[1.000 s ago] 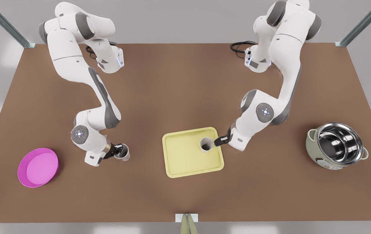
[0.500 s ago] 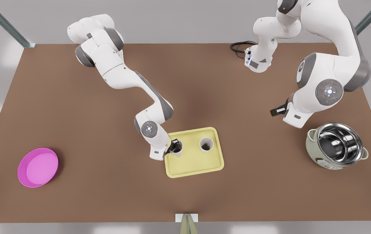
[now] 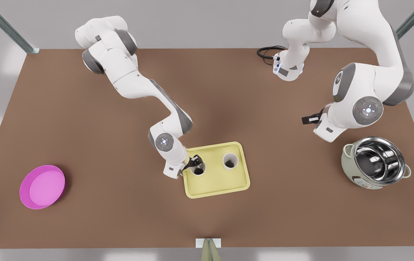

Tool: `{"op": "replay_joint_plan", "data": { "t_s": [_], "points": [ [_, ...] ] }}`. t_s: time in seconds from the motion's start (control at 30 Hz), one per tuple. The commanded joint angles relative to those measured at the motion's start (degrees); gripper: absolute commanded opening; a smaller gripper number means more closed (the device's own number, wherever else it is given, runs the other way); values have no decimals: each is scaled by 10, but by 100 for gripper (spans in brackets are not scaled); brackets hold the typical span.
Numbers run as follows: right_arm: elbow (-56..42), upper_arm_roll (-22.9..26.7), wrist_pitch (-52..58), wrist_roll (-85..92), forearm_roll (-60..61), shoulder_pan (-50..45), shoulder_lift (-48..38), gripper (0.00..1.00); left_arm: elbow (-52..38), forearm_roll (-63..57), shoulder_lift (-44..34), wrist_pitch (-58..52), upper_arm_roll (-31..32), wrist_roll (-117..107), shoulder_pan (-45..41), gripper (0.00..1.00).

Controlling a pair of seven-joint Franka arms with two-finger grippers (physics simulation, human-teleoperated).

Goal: Use both arms to respectively pick up the white IKEA cups from the middle-left and middle-right positions, then place the white IKEA cups onto the middle-middle tray, ensuring that the cups remain upright and do not tip over

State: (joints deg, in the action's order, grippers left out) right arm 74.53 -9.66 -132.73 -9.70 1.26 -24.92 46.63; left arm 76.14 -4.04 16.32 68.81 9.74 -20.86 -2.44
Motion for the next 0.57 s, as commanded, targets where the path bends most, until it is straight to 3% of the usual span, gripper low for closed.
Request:
{"op": "replay_joint_plan", "data": {
  "t_s": [0.0, 0.1, 0.2, 0.27, 0.33, 0.53],
  "points": [
    [23, 0, 27, -53, 6, 8, -42, 100, 0, 10, -1, -5, 0, 65, 3, 100],
    [18, 10, 349, -49, -15, 132, -108, 100, 0, 9, -1, -5, 0, 64, 3, 100],
    [-33, 26, 379, 46, -113, 206, -137, 100, 0, 9, -1, -5, 0, 64, 3, 100],
    [43, 26, 379, 120, -107, 237, -256, 100, 1, 10, -1, -6, 0, 64, 2, 100],
    [105, 58, 413, 150, -89, 237, -357, 100, 1, 10, -1, -8, 0, 64, 2, 100],
    [101, 74, 462, 150, -77, 241, -393, 100, 1, 10, -1, -8, 2, 64, 2, 100]
  ]
}}
